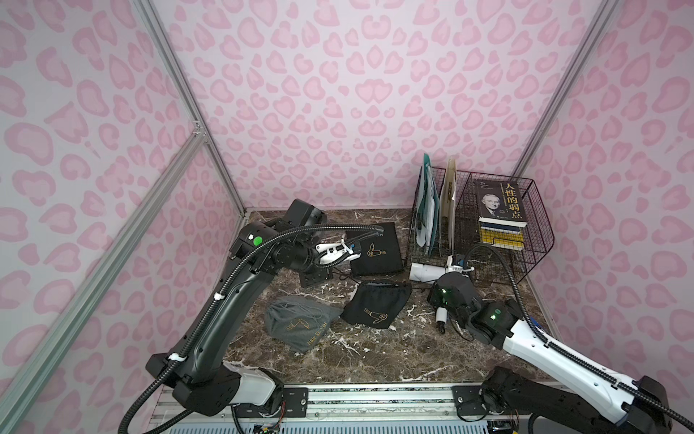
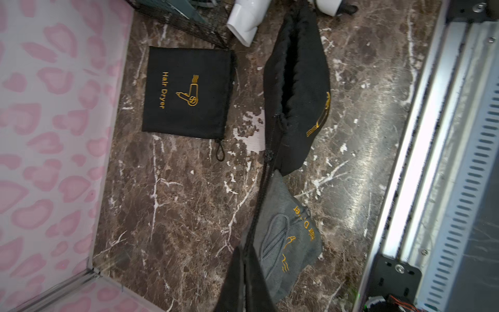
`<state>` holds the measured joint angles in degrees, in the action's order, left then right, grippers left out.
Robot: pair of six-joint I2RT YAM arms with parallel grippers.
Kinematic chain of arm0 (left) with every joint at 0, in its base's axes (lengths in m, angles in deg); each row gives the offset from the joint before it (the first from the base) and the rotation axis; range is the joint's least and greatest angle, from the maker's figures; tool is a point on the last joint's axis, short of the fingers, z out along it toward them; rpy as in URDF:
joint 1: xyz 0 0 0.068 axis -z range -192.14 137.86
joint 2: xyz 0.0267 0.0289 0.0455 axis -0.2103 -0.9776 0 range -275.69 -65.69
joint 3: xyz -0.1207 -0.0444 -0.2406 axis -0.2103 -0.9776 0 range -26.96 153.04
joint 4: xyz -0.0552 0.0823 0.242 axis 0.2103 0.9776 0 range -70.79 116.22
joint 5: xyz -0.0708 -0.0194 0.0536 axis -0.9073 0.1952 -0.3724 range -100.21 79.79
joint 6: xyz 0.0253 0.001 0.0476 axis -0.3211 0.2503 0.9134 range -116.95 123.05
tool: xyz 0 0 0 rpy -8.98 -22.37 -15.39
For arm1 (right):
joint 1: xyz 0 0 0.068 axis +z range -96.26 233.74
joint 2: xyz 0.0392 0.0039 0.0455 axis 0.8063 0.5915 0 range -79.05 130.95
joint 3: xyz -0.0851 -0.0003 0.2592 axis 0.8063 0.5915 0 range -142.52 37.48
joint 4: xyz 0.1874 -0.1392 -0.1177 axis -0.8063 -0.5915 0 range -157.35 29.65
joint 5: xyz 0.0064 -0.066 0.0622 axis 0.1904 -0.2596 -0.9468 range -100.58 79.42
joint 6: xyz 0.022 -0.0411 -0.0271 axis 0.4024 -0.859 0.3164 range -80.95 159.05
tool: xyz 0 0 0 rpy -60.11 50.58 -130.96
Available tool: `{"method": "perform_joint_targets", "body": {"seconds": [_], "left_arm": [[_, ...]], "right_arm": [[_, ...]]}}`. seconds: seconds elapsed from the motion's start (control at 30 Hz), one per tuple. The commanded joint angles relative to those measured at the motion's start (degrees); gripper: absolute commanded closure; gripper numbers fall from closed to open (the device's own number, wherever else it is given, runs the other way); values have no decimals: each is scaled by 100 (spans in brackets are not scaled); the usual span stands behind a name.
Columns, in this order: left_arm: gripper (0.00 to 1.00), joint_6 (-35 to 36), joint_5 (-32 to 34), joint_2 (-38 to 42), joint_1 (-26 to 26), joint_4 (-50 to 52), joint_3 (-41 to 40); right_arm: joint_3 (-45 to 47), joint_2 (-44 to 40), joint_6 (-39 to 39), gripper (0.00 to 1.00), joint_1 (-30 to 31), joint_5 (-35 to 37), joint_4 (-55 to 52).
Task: Pack away hair dryers
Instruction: Pull the drawstrings on both sides of the drawstring bag.
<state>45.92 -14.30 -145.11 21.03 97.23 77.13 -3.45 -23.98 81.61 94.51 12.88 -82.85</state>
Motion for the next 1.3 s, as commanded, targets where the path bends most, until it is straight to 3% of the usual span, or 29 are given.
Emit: {"method": "perform_joint_targets", "body": {"seconds": [0.0,0.3,0.57,0.9,1.27], "left_arm": [[98,-474,902,220,-12,-870,-226],[98,-1178,1908,810,-12,-2239,-608],[98,-1097,2740,1059,-209,-3356,-1172],[98,-1377,2492,1165,-1204,-3817,-1594],[98,-1399,2069,1293,-2030,-4023,-1933]], "right_arm": [[-29,-105,201,100,50,715,280],[-416,-222,318,100,650,1758,287],[-837,-384,1,100,754,2300,191],[-992,-861,-20,100,648,3075,-334],[-909,-1414,-147,100,-50,3112,-793]]}}
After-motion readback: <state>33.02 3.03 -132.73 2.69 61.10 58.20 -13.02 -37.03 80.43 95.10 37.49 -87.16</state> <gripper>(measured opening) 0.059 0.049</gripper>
